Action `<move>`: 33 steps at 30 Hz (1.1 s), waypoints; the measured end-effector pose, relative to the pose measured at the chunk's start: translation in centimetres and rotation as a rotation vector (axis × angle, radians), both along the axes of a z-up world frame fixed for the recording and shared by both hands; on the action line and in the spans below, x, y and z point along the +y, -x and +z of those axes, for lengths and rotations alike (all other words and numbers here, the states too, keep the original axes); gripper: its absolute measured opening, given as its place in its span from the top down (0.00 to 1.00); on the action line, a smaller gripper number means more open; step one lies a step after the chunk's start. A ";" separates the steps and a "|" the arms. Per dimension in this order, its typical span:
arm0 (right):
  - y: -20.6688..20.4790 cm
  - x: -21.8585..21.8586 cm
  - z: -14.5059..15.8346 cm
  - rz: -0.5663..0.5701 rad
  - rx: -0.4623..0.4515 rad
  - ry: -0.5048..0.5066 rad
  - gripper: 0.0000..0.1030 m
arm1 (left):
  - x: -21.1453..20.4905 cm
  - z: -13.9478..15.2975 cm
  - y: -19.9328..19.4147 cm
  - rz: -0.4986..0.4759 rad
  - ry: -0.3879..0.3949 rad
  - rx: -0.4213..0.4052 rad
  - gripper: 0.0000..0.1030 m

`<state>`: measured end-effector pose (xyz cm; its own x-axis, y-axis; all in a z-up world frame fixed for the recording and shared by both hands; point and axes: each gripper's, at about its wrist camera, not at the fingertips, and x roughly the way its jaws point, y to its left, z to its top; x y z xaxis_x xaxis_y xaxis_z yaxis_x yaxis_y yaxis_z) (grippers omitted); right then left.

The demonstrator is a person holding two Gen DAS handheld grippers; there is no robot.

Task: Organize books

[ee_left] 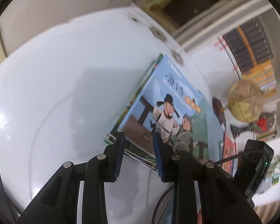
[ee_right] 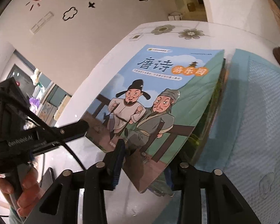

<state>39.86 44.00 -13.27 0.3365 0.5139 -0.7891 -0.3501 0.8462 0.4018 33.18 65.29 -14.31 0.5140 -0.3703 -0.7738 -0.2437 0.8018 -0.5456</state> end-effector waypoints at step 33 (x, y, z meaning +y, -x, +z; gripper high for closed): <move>28.3 -49.1 6.5 -0.465 0.021 0.018 0.45 | -39.6 6.8 23.1 -0.352 -0.004 -0.090 0.72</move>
